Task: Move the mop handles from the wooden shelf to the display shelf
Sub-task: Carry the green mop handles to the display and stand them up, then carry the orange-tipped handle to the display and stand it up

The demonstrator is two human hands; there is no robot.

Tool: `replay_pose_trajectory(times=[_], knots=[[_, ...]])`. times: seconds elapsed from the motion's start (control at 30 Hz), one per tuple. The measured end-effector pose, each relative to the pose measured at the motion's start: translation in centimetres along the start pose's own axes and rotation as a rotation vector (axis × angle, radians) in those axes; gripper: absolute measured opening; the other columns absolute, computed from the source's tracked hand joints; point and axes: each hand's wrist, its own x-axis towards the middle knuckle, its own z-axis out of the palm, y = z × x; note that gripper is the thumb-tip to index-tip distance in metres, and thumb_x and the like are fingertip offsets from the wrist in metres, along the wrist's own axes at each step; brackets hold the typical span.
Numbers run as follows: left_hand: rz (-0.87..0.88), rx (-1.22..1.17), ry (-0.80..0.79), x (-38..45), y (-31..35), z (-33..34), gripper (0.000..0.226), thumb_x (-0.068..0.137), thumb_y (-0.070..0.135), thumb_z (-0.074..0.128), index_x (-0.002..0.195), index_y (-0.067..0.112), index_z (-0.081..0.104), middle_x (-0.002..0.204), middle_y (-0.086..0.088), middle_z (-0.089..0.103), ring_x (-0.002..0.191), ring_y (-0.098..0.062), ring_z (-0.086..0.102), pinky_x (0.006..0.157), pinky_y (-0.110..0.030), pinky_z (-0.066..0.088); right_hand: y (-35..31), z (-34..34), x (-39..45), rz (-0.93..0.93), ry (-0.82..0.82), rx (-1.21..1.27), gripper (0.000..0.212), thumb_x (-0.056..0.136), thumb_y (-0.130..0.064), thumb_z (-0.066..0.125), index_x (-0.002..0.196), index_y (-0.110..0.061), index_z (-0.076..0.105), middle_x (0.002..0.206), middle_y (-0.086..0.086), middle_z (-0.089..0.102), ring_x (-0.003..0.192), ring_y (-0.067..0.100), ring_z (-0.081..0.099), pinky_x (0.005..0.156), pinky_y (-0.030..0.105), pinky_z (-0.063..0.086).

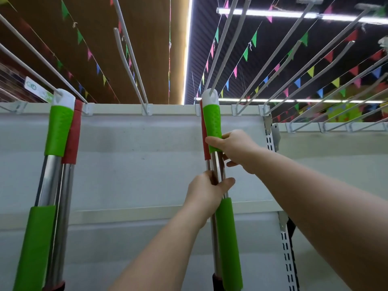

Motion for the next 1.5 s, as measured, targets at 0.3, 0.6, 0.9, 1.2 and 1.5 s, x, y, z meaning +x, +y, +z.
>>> replay_pose_trajectory(times=[0.3, 0.6, 0.9, 1.2, 1.5], knots=[[-0.068, 0.097, 0.117, -4.8, -0.9, -0.5, 0.047, 0.087, 0.036, 0.059, 0.129, 0.020, 0.047, 0.115, 0.001, 0.054, 0.110, -0.018, 0.054, 0.095, -0.032, 0.045, 0.7, 0.5, -5.1, -0.227, 0.139, -0.181, 0.053, 0.089, -0.032, 0.056, 0.137, -0.017, 0.039, 0.131, 0.007, 0.045, 0.117, 0.023, 0.049, 0.096, 0.035, 0.040], [-0.253, 0.325, 0.263, -13.5, -4.8, -4.2, 0.037, 0.089, 0.037, 0.055, 0.124, 0.027, 0.047, 0.122, 0.006, 0.050, 0.108, -0.011, 0.050, 0.087, -0.024, 0.042, 0.9, 6.9, -12.3, -0.295, -0.200, 0.170, 0.037, 0.090, -0.031, 0.055, 0.125, -0.019, 0.056, 0.126, -0.003, 0.057, 0.116, 0.009, 0.050, 0.090, 0.020, 0.035], [-0.371, 0.335, 0.579, -24.0, -6.2, -14.2, 0.017, 0.084, 0.019, 0.064, 0.088, 0.031, 0.052, 0.092, 0.008, 0.060, 0.091, -0.015, 0.058, 0.082, -0.024, 0.046, -0.2, 16.5, -19.7, -0.068, -0.485, 0.480, 0.017, 0.086, -0.023, 0.062, 0.102, -0.019, 0.063, 0.109, 0.007, 0.065, 0.108, 0.020, 0.058, 0.094, 0.034, 0.044], [-0.442, 0.431, 0.811, -37.6, -3.3, -27.7, 0.018, 0.091, 0.018, 0.056, 0.108, 0.019, 0.054, 0.095, 0.009, 0.056, 0.082, 0.000, 0.050, 0.067, -0.010, 0.042, -9.5, 25.7, -32.2, -0.036, -0.745, 0.587, 0.026, 0.087, -0.028, 0.060, 0.110, -0.017, 0.063, 0.109, 0.001, 0.064, 0.108, 0.015, 0.057, 0.094, 0.030, 0.044], [-0.598, 0.564, 1.020, -53.2, -0.7, -44.9, 0.014, 0.092, 0.019, 0.055, 0.105, 0.023, 0.054, 0.109, -0.005, 0.058, 0.104, -0.022, 0.055, 0.095, -0.042, 0.045, -25.2, 36.4, -45.5, -0.092, -0.989, 0.684, 0.037, 0.090, -0.032, 0.054, 0.124, -0.016, 0.056, 0.127, 0.001, 0.058, 0.113, 0.018, 0.054, 0.097, 0.033, 0.044]])
